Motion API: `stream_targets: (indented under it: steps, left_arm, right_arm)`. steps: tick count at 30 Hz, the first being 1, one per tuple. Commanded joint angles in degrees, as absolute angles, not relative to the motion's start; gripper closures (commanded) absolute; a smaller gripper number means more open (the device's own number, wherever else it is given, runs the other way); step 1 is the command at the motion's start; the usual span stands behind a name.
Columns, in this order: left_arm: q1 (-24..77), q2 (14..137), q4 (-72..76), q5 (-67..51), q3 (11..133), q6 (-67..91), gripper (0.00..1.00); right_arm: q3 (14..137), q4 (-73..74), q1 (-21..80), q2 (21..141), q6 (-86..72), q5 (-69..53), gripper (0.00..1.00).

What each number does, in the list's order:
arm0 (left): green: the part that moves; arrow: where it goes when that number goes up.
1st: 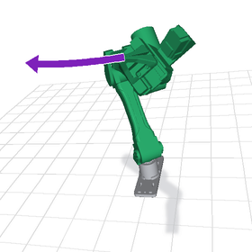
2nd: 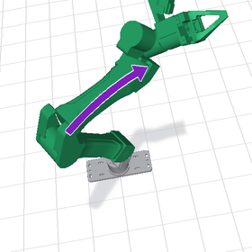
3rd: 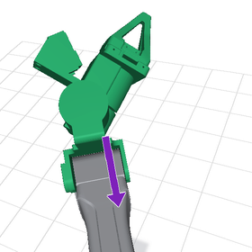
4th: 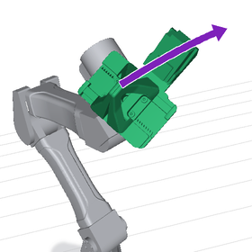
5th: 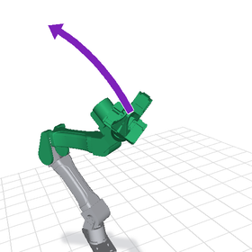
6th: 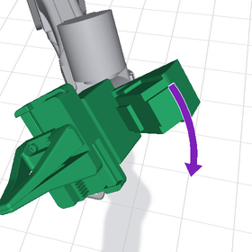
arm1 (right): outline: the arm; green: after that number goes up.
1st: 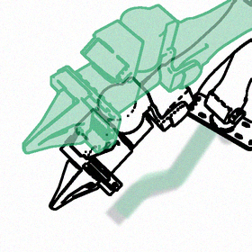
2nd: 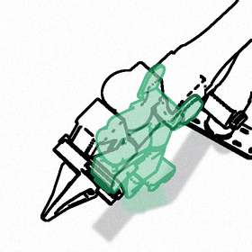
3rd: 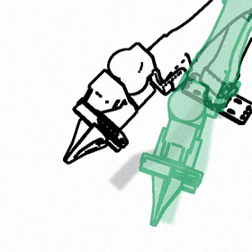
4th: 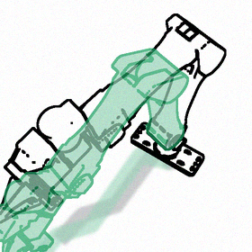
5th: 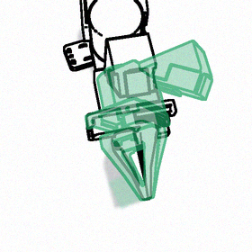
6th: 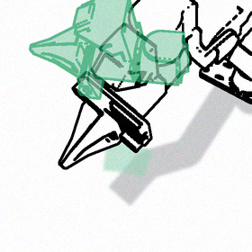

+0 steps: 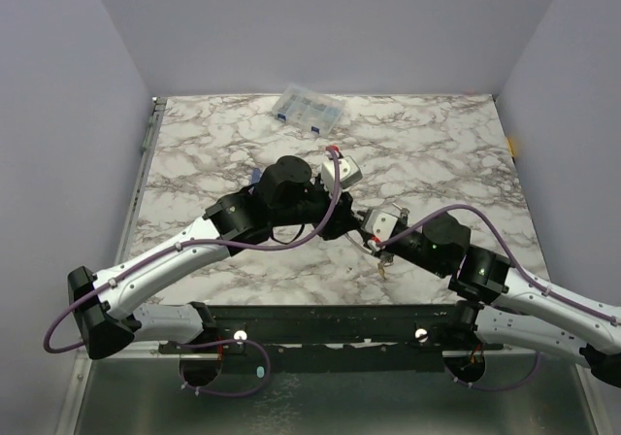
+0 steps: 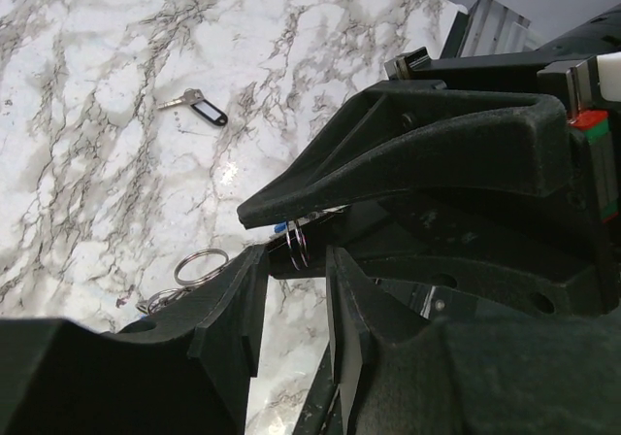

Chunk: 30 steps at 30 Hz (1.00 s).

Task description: Put the keys on the keyring

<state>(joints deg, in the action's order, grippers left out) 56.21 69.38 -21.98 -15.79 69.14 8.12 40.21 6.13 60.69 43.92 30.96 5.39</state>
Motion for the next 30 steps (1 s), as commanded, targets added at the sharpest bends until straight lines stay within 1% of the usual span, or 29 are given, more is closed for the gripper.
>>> stream_targets:
  steps: [1,4,10,14,15,17,18,19,22,23,24,25,26,27,28,30]
  left_arm:
    - [56.4,70.7,-18.2,-17.3,69.2,10.0,0.65]
    - [56.4,71.5,-17.5,-18.1,68.9,10.4,0.68]
    - [56.3,72.8,-15.9,-18.3,68.2,11.7,0.70]
    - [56.3,72.8,-15.5,-18.0,67.7,11.5,0.78]
    - [56.3,72.7,-15.5,-18.0,67.6,11.4,0.81]
    - [56.3,72.4,-15.6,-17.9,67.1,11.3,0.90]
    - [56.3,72.3,-15.6,-17.9,66.8,11.2,0.98]
    - [56.3,72.2,-15.5,-17.7,66.6,11.2,1.00]
    - [56.4,70.8,-13.6,-16.8,65.1,11.2,1.00]
    - [56.4,70.1,-12.5,-16.7,64.3,11.0,1.00]
    - [56.3,69.5,-11.4,-16.5,63.7,10.9,1.00]
    - [56.3,68.8,-10.6,-16.1,63.2,10.6,1.00]
    - [56.4,68.0,-10.0,-15.4,62.8,10.1,1.00]
    - [56.4,67.2,-9.0,-14.4,62.2,9.7,1.00]
    - [56.3,66.0,-7.7,-14.0,61.2,9.0,1.00]
    - [56.3,63.7,-4.4,-14.5,59.2,7.6,1.00]
  right_arm:
    - [40.4,1.0,61.0,43.4,30.3,3.8,1.00]
    - [40.7,0.6,61.0,43.9,30.2,4.3,0.99]
    - [41.1,0.5,61.0,45.4,29.8,5.0,0.99]
    - [41.0,0.5,61.0,45.3,29.9,5.3,0.99]
    - [41.0,0.5,61.0,45.3,29.9,5.4,0.99]
    - [40.9,-1.0,61.0,44.8,30.0,5.7,0.99]
    - [40.7,-1.3,61.0,44.6,29.9,5.8,0.99]
    - [40.6,-1.6,61.0,44.4,29.8,5.8,0.99]
    - [40.4,-2.7,61.0,44.1,28.5,6.2,0.99]
    - [40.2,-3.2,61.0,44.0,27.7,6.6,0.95]
    - [40.3,-3.4,61.0,43.9,26.9,6.8,0.84]
    - [40.3,-3.5,61.0,43.8,26.2,6.9,0.70]
    - [40.2,-3.7,61.0,43.7,25.4,7.1,0.58]
    - [40.0,-4.0,61.0,43.5,24.5,7.1,0.49]
    - [39.8,-4.4,61.0,43.3,23.8,6.8,0.44]
    - [39.4,-4.6,61.0,43.0,22.4,6.6,0.38]
